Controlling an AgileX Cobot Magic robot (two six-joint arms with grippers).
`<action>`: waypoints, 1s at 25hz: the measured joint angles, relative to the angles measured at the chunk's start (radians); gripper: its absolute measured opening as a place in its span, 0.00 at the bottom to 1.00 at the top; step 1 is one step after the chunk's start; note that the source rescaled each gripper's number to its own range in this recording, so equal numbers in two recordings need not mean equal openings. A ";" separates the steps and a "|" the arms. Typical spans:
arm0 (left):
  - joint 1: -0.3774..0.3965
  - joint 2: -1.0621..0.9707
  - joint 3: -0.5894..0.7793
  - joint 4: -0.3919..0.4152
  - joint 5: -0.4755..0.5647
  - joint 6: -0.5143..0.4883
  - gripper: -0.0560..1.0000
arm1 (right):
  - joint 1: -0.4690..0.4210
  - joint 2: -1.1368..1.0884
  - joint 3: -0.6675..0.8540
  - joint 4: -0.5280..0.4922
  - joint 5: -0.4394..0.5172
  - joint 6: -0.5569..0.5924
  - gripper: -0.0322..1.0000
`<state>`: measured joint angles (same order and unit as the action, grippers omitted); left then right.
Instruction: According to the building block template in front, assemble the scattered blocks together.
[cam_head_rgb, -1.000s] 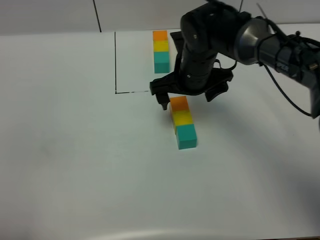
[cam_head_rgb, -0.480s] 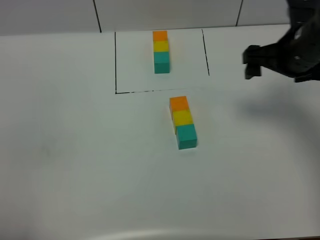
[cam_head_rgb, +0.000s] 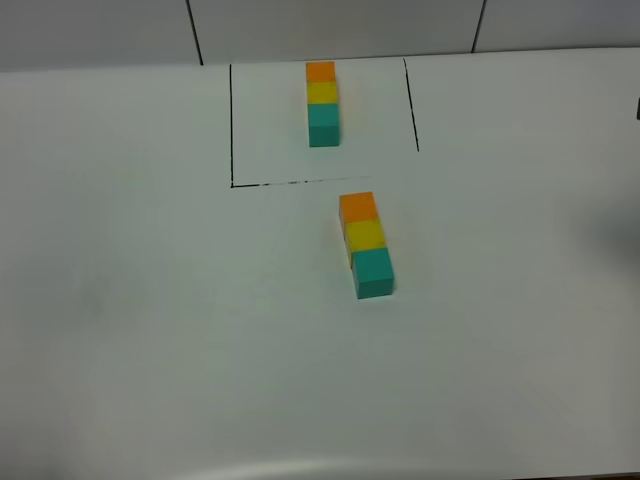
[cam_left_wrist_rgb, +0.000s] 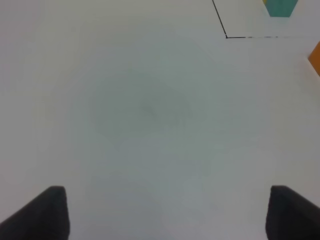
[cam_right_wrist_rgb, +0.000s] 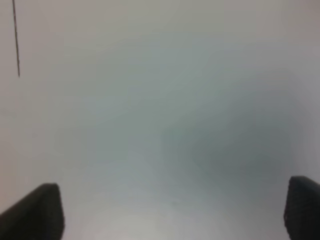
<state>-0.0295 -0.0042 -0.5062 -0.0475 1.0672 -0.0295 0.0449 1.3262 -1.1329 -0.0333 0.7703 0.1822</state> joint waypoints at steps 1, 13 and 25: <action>0.000 0.000 0.000 0.000 0.000 0.000 0.69 | 0.000 -0.004 0.000 0.001 0.002 0.000 0.77; 0.000 0.000 0.000 0.000 0.000 0.000 0.69 | -0.007 -0.404 0.246 -0.002 -0.089 0.000 0.76; 0.000 0.000 0.000 0.000 0.000 0.000 0.69 | -0.008 -1.066 0.522 -0.081 0.072 -0.010 1.00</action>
<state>-0.0295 -0.0042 -0.5062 -0.0475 1.0672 -0.0295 0.0367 0.2607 -0.6110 -0.1143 0.8423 0.1725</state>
